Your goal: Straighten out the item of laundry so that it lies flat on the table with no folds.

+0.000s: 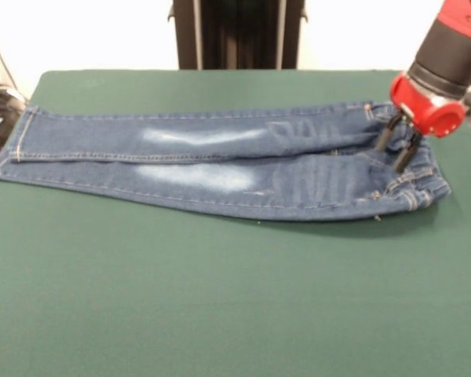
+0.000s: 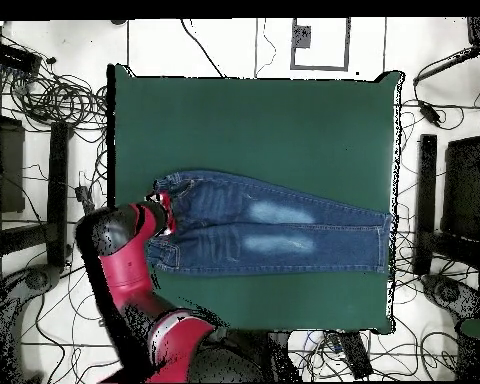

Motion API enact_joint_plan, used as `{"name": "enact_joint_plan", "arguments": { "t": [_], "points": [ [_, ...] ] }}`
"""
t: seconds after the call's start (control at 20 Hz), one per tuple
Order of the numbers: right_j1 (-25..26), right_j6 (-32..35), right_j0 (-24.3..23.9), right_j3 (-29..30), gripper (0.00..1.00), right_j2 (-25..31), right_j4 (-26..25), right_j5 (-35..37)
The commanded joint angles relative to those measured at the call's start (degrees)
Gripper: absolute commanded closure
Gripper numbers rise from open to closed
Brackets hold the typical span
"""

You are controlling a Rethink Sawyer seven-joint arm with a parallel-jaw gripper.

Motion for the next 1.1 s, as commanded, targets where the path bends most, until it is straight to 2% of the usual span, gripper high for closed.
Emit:
{"name": "enact_joint_plan", "arguments": {
  "t": [0.05,0.1,0.35,0.45,0.7,0.9,0.95,1.1],
  "points": [
    [1.39,-24.17,-4.81,4.12,0.0,-2.02,-4.79,9.42],
    [1.57,-24.43,-5.51,4.19,0.0,-1.86,-4.04,9.94],
    [4.57,-28.85,-8.75,2.21,0.0,-5.69,-8.63,11.87],
    [4.69,-31.21,-9.51,2.11,0.0,-6.68,-8.56,11.65],
    [6.28,-33.16,-11.36,1.55,0.0,-10.94,-13.07,12.85],
    [9.57,-30.74,-12.74,0.09,0.0,-14.38,-18.37,14.62],
    [11.0,-29.54,-13.34,-1.04,0.0,-15.94,-22.16,15.09],
    [13.55,-27.14,-14.17,-3.03,0.0,-18.64,-27.76,16.49]
  ]
}}
